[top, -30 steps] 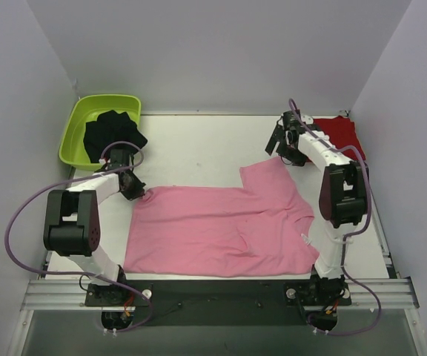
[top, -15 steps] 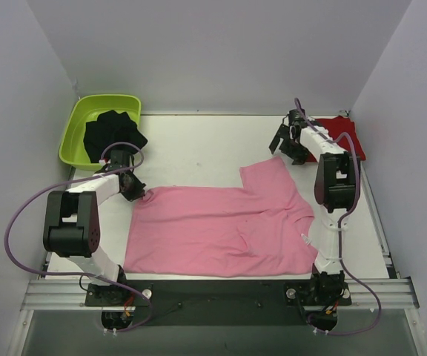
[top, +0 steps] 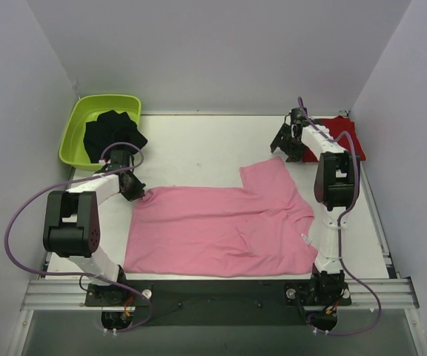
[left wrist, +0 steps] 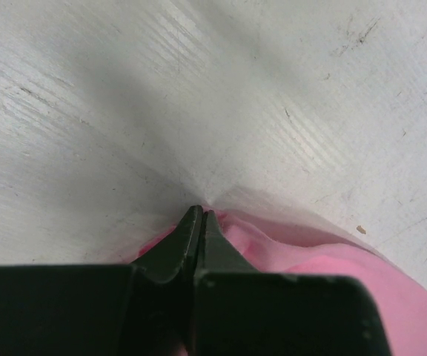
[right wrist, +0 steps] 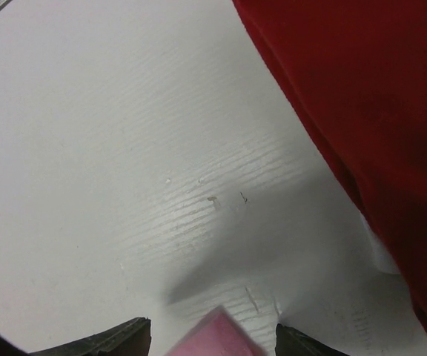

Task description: Fold and stack the t-shirts

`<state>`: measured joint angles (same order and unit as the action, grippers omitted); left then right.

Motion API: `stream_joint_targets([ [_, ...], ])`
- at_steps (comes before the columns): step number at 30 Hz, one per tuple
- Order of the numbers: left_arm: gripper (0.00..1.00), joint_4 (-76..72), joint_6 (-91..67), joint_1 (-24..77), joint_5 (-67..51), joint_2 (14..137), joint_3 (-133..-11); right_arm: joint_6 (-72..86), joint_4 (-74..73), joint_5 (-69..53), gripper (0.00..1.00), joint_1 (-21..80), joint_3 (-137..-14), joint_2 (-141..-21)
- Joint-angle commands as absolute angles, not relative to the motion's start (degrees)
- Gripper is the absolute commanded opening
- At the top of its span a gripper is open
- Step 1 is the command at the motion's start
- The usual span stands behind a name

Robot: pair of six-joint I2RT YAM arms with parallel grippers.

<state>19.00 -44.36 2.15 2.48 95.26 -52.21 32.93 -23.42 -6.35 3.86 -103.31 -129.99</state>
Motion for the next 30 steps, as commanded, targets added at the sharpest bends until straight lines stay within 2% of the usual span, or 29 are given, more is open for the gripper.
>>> stream_joint_targets([
  [1,0.00,18.02,-44.47,2.20,3.08,93.60,-52.47,33.84,-25.23,-7.91,0.63,4.74,-101.87,-129.90],
  [9,0.00,18.19,-44.56,2.20,3.16,93.52,-52.30,34.01,-24.61,-7.82,0.47,5.10,-99.67,-129.73],
  [12,0.00,18.19,-44.56,2.20,3.16,93.43,-52.29,34.28,-24.26,-7.82,0.38,5.19,-98.62,-129.64],
  [13,0.00,18.45,-44.56,2.20,3.25,93.34,-52.38,34.36,-24.26,-7.91,0.31,5.19,-98.44,-129.55],
  [15,0.00,18.54,-44.56,2.20,3.43,93.16,-52.38,34.37,-24.00,-7.91,0.27,5.19,-97.82,-129.46],
  [16,0.00,18.63,-44.56,2.20,3.51,93.08,-52.38,34.28,-23.99,-7.91,0.20,5.19,-97.74,-129.38],
  [21,0.00,18.63,-44.65,2.02,3.87,92.73,-51.94,34.36,-24.08,-7.47,0.08,5.19,-97.12,-129.20],
  [22,0.00,18.63,-44.65,2.02,3.87,92.64,-51.94,34.45,-24.08,-7.38,0.00,5.19,-97.03,-129.03],
  [30,0.00,20.56,-44.21,1.67,3.34,92.11,-55.36,33.84,-23.91,-7.47,0.00,5.19,-97.21,-125.78],
])
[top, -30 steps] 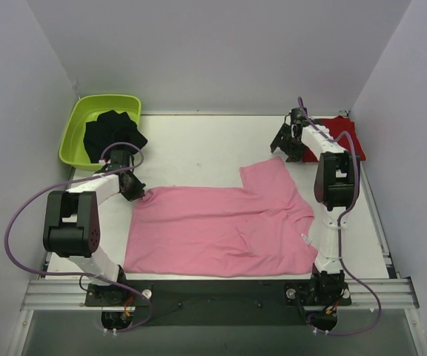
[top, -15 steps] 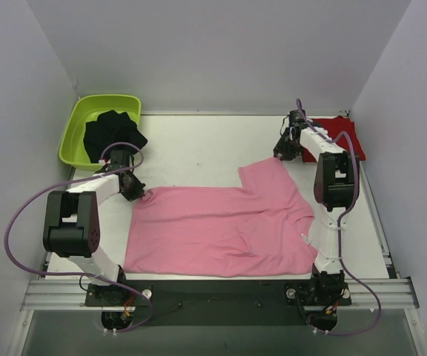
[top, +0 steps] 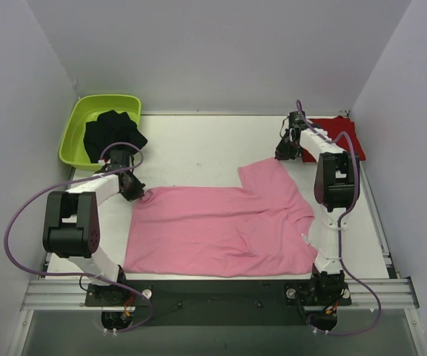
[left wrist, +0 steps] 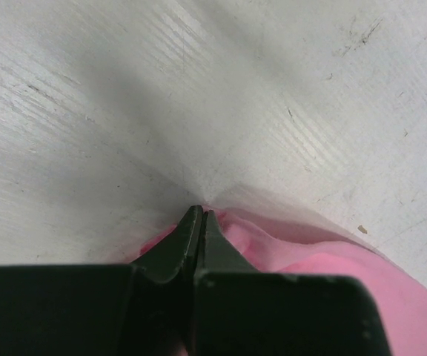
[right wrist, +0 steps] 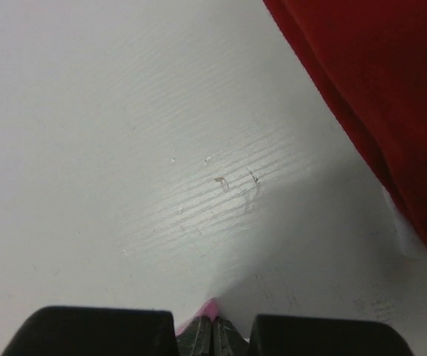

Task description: Fold and stack the t-shirts

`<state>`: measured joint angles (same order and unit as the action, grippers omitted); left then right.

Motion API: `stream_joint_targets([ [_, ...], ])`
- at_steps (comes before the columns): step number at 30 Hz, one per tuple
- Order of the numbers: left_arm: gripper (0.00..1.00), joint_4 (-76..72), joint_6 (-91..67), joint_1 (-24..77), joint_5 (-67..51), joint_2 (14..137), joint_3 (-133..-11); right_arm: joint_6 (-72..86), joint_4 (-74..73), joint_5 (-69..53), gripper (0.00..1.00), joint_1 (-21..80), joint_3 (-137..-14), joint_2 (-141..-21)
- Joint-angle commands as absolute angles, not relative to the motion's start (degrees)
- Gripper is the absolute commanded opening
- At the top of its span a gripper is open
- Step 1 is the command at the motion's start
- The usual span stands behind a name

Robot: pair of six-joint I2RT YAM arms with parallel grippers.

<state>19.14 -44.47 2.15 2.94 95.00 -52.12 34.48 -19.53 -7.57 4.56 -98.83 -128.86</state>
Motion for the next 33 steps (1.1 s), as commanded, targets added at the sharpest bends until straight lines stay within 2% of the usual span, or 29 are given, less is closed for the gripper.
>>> stream_joint_targets([
  [1,0.00,20.91,-44.12,1.58,3.34,91.59,-55.89,33.66,-23.82,-7.38,0.00,5.19,-96.86,-124.29],
  [14,0.00,27.42,-38.94,0.35,3.60,84.38,-62.23,32.34,-21.36,-3.96,0.00,5.18,-85.18,-102.85],
  [33,0.00,29.44,-33.66,-1.67,0.80,73.39,-52.83,32.26,-27.41,3.16,0.00,5.10,-63.38,-66.20],
])
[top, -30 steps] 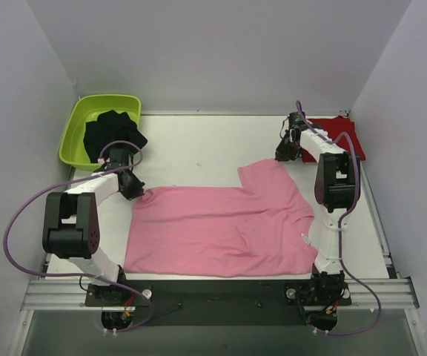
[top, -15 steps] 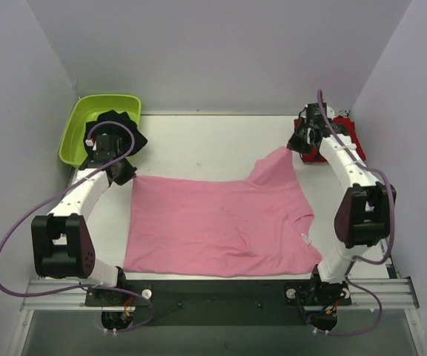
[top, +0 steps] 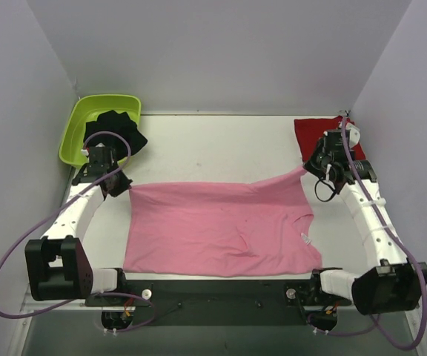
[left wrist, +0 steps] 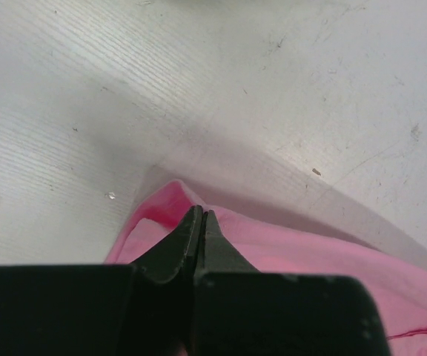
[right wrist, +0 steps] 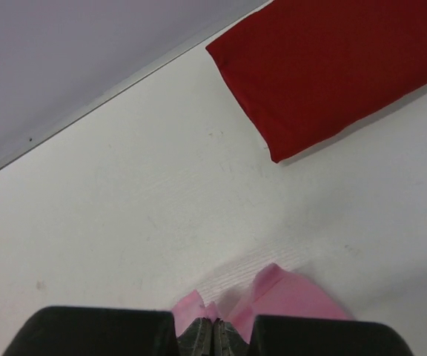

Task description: Fold and stack the t-shirts

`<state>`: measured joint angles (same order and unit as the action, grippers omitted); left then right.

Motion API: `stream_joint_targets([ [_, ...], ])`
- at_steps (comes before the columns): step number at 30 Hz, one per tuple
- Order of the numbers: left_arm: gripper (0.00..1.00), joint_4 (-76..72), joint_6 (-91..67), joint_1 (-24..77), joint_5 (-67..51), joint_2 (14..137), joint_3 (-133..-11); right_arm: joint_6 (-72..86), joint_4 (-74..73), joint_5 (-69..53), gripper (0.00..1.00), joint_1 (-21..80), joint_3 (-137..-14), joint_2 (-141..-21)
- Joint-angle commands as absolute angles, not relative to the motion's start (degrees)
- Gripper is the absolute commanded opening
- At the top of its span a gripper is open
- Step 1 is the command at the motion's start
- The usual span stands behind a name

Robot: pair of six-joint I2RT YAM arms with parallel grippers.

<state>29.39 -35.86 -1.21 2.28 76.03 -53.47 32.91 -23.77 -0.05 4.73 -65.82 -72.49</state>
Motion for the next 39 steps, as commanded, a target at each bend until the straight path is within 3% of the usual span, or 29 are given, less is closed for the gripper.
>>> stream_joint_targets([
  [1,0.00,29.36,-33.58,-1.67,0.44,73.04,-52.47,32.34,-27.77,2.73,0.00,5.18,-61.98,-64.88],
  [11,0.00,32.86,-31.03,-1.76,-2.64,65.58,-49.05,33.22,-33.84,6.85,0.00,6.77,-54.67,-50.38],
  [23,0.00,39.46,-29.71,-1.67,-4.92,55.11,-46.50,36.73,-43.58,9.83,0.00,13.26,-49.92,-40.96],
  [39,0.00,39.55,-30.59,-1.58,-6.06,52.65,-43.68,44.65,-56.34,13.36,0.00,21.18,-47.20,-32.44],
])
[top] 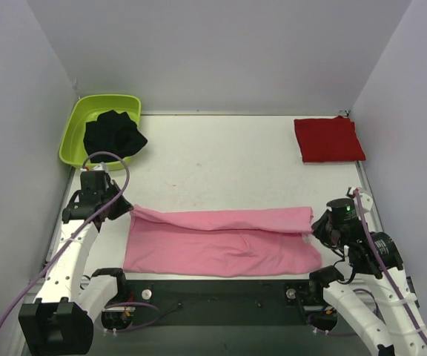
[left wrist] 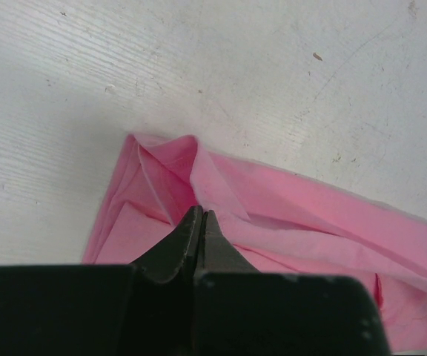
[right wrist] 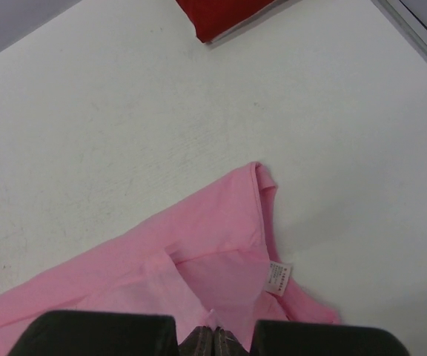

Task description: Fold and stack the t-shirts

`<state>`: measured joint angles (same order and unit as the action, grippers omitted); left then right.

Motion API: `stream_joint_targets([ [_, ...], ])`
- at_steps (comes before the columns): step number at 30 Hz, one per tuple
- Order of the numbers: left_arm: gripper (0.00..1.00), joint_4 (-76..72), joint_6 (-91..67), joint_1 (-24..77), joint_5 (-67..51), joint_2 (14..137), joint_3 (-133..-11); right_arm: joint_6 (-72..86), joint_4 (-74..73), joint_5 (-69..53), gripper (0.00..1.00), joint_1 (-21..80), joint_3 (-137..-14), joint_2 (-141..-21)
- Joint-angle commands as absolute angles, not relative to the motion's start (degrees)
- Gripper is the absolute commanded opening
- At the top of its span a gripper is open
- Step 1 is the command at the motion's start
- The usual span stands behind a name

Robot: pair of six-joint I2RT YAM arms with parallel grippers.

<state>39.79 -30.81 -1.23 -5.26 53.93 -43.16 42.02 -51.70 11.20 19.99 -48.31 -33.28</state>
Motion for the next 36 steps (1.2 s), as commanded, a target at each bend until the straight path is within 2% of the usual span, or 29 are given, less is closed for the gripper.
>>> stream_joint_targets([
  [1,0.00,39.64,-30.59,-1.67,-6.24,52.56,-43.77,45.17,-56.86,13.36,0.00,21.88,-47.11,-32.26],
  [6,0.00,40.08,-31.73,-1.58,-8.08,51.50,-43.77,48.50,-60.29,12.66,0.00,25.39,-45.97,-32.70],
  [8,0.00,40.78,-32.69,-1.67,-8.70,50.63,-43.60,50.70,-62.21,13.97,0.18,29.43,-46.05,-32.43],
  [10,0.00,40.52,-33.83,-1.67,-9.22,48.97,-42.45,53.25,-63.54,15.72,0.28,31.89,-46.23,-32.17],
  [15,0.00,43.41,-35.94,-1.58,-10.37,45.88,-42.27,55.37,-66.80,17.31,0.29,35.86,-47.19,-32.52],
  [17,0.01,44.12,-36.56,-1.49,-10.72,44.30,-42.45,55.37,-66.71,18.27,0.34,36.56,-48.33,-33.22],
  [20,0.07,45.35,-36.56,-1.58,-10.55,42.98,-42.80,53.62,-64.61,21.08,0.41,36.74,-50.35,-36.38],
  [22,0.17,45.70,-36.74,-1.67,-10.46,42.89,-43.41,52.39,-60.59,21.80,0.45,37.00,-50.71,-40.31],
  [24,0.36,47.01,-36.48,-1.67,-9.58,43.07,-45.08,50.89,-57.41,21.45,0.47,37.09,-50.71,-43.40],
  [25,0.56,47.80,-36.39,-1.58,-9.06,42.98,-45.70,50.37,-56.00,21.18,0.48,37.18,-50.71,-46.38],
  [27,0.65,50.43,-36.21,-1.67,-8.09,42.19,-47.19,49.66,-51.61,20.48,0.49,37.44,-49.93,-48.59],
  [28,0.74,51.23,-36.30,-1.67,-7.91,40.62,-47.55,49.48,-49.07,20.13,0.49,37.44,-49.49,-50.34],
  [31,0.81,53.78,-36.74,-1.67,-7.56,37.28,-48.60,49.04,-45.98,19.25,0.49,37.53,-48.61,-53.52],
  [36,0.82,50.91,-36.04,-1.67,-8.08,37.17,-47.73,46.41,-41.14,19.69,0.50,37.53,-48.34,-58.95],
])
